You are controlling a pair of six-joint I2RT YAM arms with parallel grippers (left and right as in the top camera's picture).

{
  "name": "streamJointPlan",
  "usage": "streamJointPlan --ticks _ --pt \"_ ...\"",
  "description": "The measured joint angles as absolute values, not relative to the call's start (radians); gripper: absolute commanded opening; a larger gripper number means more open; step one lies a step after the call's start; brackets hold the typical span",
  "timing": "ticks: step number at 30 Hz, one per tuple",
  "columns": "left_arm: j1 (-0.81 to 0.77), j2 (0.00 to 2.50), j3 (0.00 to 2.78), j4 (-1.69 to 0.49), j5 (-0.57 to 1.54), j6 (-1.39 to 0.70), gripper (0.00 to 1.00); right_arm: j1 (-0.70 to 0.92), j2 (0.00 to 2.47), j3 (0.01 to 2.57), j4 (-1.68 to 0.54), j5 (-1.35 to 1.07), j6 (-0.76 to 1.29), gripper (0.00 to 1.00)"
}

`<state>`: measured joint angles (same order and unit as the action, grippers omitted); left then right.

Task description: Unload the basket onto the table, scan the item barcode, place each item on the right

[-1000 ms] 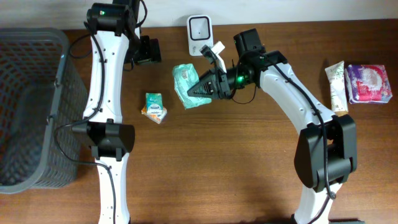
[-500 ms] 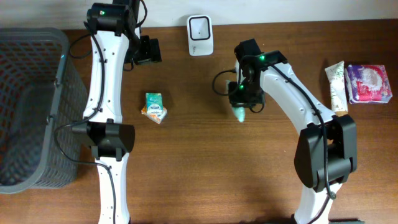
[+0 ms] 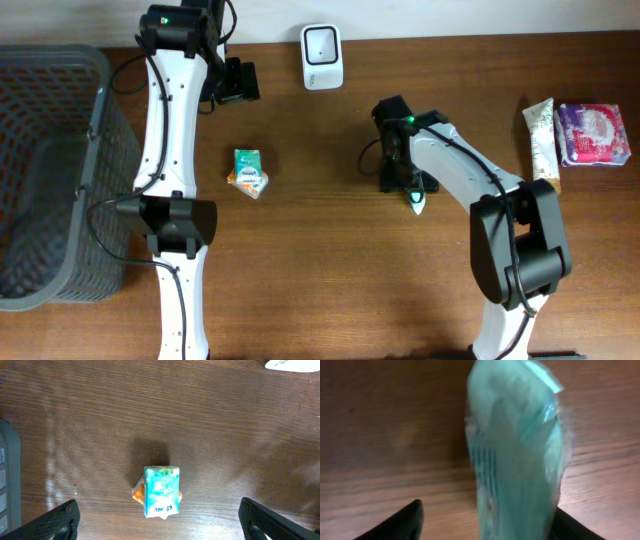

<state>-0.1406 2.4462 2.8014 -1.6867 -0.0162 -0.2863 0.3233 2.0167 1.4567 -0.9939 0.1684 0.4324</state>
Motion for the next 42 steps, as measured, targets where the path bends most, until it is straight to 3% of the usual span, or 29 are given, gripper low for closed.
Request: streamJointPlan --ticks 3,5,6,15,20,28,36,37,41,42 --pt "-0.141 2.447 2.801 -1.686 -0.016 -0.286 0.99 0.329 2.017 1.541 -1.047 -0.014 0.327 0.78" --pt "-0.141 2.446 2.801 -1.687 -0.016 -0.286 0.99 0.329 2.016 1.629 -1.075 -0.171 0.212 0.95" --pt "-0.141 2.447 2.801 -1.686 -0.016 -0.286 0.99 0.329 2.016 1.654 -1.1 -0.2 0.184 0.96" --pt "-0.141 2.447 2.801 -1.687 -0.016 -0.286 0.99 0.141 2.015 1.673 -1.197 -0.224 0.188 0.99" --pt "-0.141 2.446 2.801 -1.687 -0.016 -0.286 0.99 0.113 2.013 1.465 -0.977 -0.336 0.205 1.0" --pt "-0.141 2.447 2.801 -1.686 -0.016 -0.286 0.99 0.113 2.006 1.335 -0.783 -0.41 0.352 0.79" --pt "-0.141 2.447 2.801 -1.687 -0.016 -0.286 0.99 0.085 2.016 1.329 -0.773 -0.483 0.368 0.73" --pt "-0.141 2.447 2.801 -1.687 -0.016 -0.286 0.99 0.068 2.024 1.329 -0.773 -0.515 0.371 0.69" --pt "-0.141 2.446 2.801 -1.687 -0.016 -0.286 0.99 0.056 2.058 1.328 -0.737 -0.579 0.372 0.25" --pt "-0.141 2.447 2.801 -1.687 -0.016 -0.286 0.99 0.056 2.061 1.327 -0.727 -0.59 0.372 0.21"
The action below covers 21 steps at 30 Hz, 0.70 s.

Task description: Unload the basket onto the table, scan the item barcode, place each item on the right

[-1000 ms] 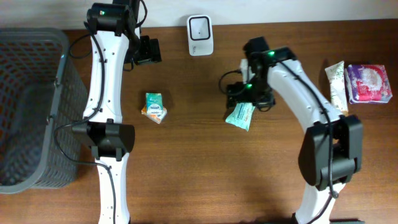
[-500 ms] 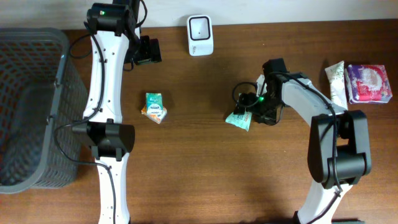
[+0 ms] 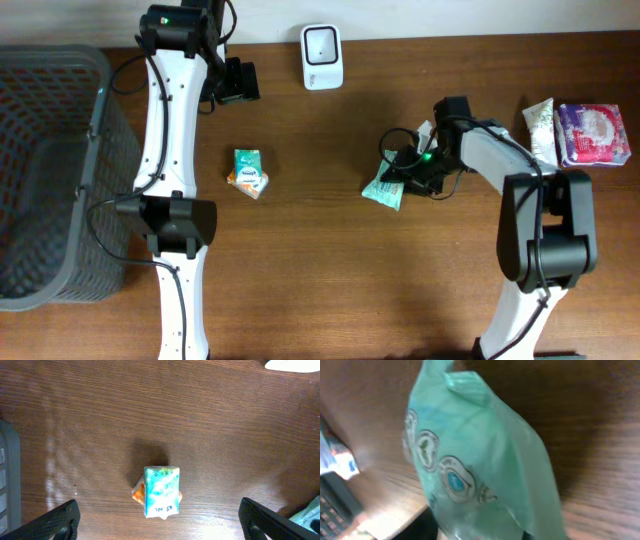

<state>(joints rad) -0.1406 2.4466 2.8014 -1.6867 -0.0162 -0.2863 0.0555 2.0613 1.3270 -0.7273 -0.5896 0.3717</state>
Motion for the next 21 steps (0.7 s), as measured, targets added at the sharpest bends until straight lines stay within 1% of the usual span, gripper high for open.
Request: streamJointPlan --ticks 2,7,10,11,12,14,17,19,21 --pt "-0.141 2.447 2.801 -1.687 -0.016 -0.286 0.99 0.056 2.066 1.323 -0.713 -0.604 0.37 0.04" --pt "-0.141 2.446 2.801 -1.687 -0.016 -0.286 0.99 0.056 2.075 1.321 -0.689 -0.668 0.371 0.04" --pt "-0.141 2.447 2.801 -1.687 -0.016 -0.286 0.99 0.067 2.084 1.374 -0.781 -0.655 0.35 0.04" --pt "-0.141 2.447 2.801 -1.687 -0.016 -0.286 0.99 0.076 2.088 1.411 -0.825 -0.641 0.34 0.04" --pt "-0.141 2.447 2.801 -1.687 -0.016 -0.286 0.99 0.096 2.094 1.503 -0.863 -0.622 0.331 0.04" --pt "-0.141 2.447 2.801 -1.687 -0.016 -0.286 0.99 0.116 2.094 1.588 -0.863 -0.616 0.328 0.04" --pt "-0.141 2.447 2.801 -1.687 -0.016 -0.286 0.99 0.158 2.094 1.734 -0.821 -0.609 0.333 0.04" --pt "-0.141 2.447 2.801 -1.686 -0.016 -0.286 0.99 0.172 2.094 1.777 -0.773 -0.591 0.351 0.04" --pt "-0.141 2.446 2.801 -1.686 -0.016 -0.286 0.99 0.173 2.094 1.792 -0.68 -0.58 0.38 0.04"
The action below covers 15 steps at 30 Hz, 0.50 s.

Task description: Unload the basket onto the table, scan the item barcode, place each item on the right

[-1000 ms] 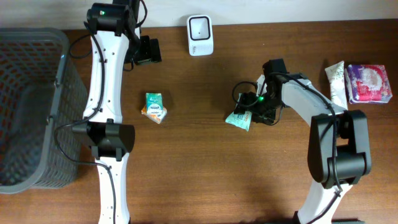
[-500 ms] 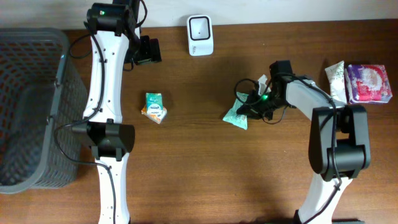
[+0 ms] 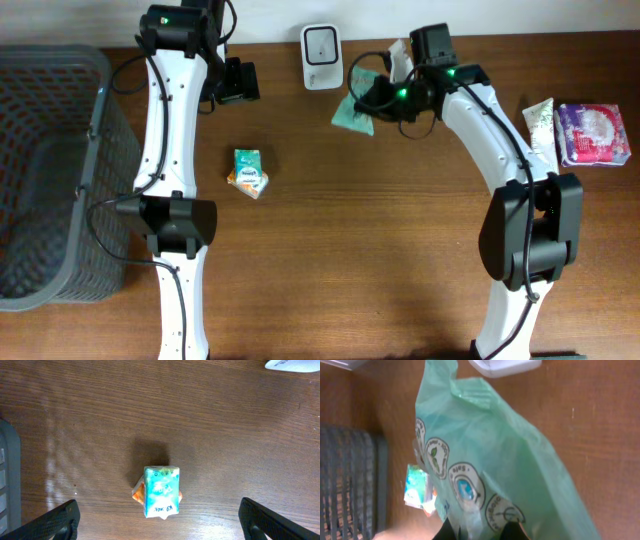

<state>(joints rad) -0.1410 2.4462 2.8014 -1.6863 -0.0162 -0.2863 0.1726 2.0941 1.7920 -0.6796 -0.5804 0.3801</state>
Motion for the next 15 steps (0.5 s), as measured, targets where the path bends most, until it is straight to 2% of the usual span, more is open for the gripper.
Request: streamJointPlan --ticks 6,12,15 --pt "-0.141 2.447 2.801 -1.687 -0.017 -0.286 0.99 0.172 2.103 1.828 -0.219 -0.566 0.638 0.04" --pt "-0.141 2.447 2.801 -1.687 -0.016 -0.286 0.99 0.214 2.369 2.197 -0.241 -0.555 0.745 0.04" --pt "-0.141 2.447 2.801 -1.687 -0.016 -0.286 0.99 0.231 2.476 2.255 -0.272 -0.534 0.78 0.04"
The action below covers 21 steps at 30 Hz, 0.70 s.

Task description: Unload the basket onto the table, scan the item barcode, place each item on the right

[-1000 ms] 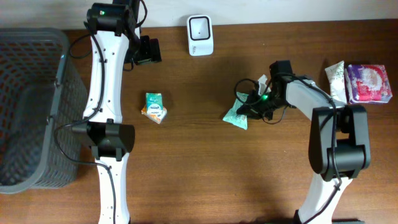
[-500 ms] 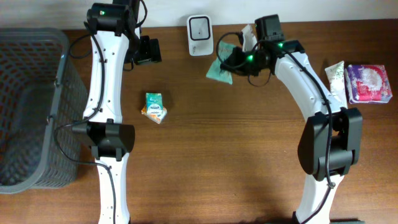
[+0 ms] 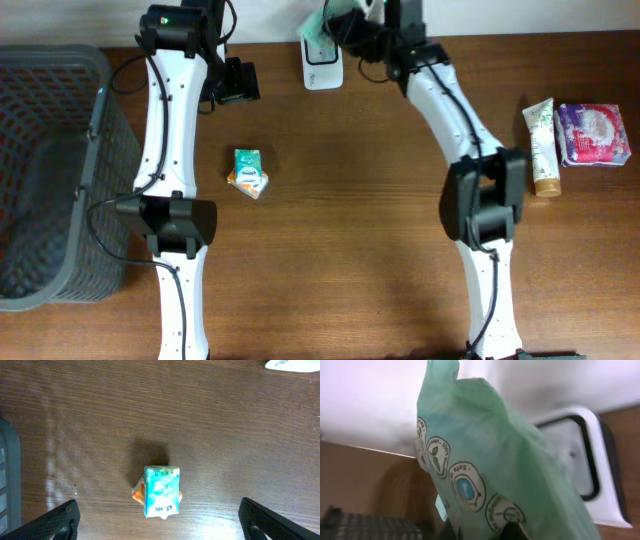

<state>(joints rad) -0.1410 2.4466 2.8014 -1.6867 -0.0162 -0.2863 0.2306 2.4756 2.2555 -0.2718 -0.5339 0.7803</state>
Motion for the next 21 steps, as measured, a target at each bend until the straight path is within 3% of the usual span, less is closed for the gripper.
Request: streamJointPlan --ticks 10,17,21 --pt "-0.141 2.447 2.801 -1.687 -0.016 -0.286 0.99 0.27 2.569 2.255 -0.323 -0.536 0.778 0.04" --pt "-0.141 2.447 2.801 -1.687 -0.016 -0.286 0.99 0.274 2.569 2.259 -0.186 -0.539 0.812 0.04" --pt "-0.141 2.447 2.801 -1.687 -0.016 -0.286 0.99 0.266 2.569 2.262 -0.232 -0.533 0.816 0.04"
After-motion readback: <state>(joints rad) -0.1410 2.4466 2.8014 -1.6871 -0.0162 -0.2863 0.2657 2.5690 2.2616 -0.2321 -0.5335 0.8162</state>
